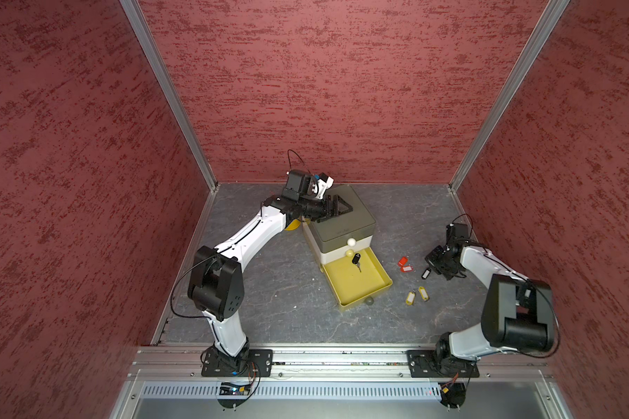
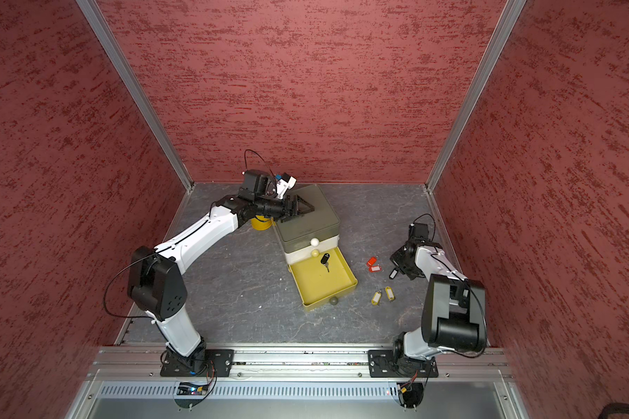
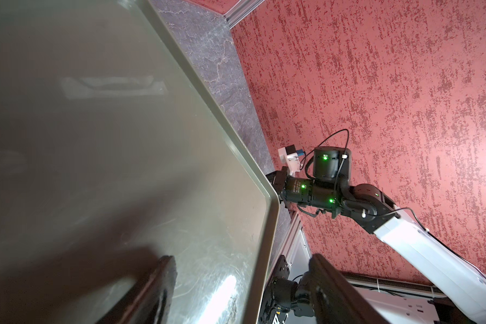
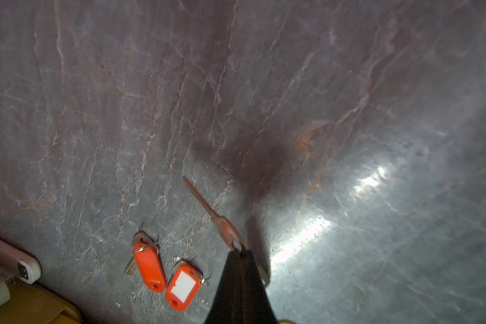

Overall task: Take the keys out of the drawer
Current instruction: Place the key at the center of the board.

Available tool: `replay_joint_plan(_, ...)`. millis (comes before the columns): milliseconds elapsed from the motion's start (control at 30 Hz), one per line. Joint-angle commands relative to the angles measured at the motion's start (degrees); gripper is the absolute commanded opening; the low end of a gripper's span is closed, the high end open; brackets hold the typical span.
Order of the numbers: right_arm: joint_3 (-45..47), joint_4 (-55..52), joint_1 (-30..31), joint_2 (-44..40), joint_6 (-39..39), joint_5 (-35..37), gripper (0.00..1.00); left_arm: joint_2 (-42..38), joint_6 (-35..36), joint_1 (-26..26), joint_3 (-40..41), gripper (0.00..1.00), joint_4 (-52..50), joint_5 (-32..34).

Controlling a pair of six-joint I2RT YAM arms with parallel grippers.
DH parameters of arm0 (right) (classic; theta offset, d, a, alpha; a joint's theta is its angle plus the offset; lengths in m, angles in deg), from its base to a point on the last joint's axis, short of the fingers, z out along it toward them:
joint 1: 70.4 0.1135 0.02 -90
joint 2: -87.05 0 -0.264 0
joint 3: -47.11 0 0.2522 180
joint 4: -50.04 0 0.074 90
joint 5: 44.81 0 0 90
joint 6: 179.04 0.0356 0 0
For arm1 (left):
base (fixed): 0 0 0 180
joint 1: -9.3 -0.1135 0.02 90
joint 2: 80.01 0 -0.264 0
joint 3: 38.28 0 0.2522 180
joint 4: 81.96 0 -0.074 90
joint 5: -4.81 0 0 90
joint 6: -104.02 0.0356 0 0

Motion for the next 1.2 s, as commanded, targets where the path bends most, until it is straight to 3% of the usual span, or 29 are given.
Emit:
replay_joint_plan(0, -2.5, 3.9, -0.4, 2.1, 0.4, -1.0, 0.00, 4.6, 0.4, 0.4, 1.7, 0.79, -9.6, 3.3)
replay_joint_plan(167, -3.7, 5.1, -0.4, 4.7, 0.6, -1.4, 0.00, 5.7, 0.4, 0.5, 0.7, 0.78, -10.2, 3.4)
replay_joint_plan(367, -4.3, 5.0, -0.3, 5.7, -0.1, -2.6, 0.30, 6.2, 0.0, 0.6, 0.0, 0.78, -10.3, 3.5)
replay_joint_plan(567, -3.9, 3.1, -0.4, 2.1, -0.8, -3.3, 0.42, 6.2, -0.2, 1.0, -0.2, 0.79, -9.9, 3.9)
replay_joint_plan(900, -2.1, -0.7, 1.8, -12.4, -1.4, -9.8, 0.45, 5.6, -0.8, 1.4, -0.4, 0.79, -8.9, 4.2)
replay_joint_plan(1167, -0.4, -5.1, 13.1, -21.9, 1.5, -13.8, 0.45, 5.5, -1.1, 1.7, -2.6, 0.79, -8.5, 4.1)
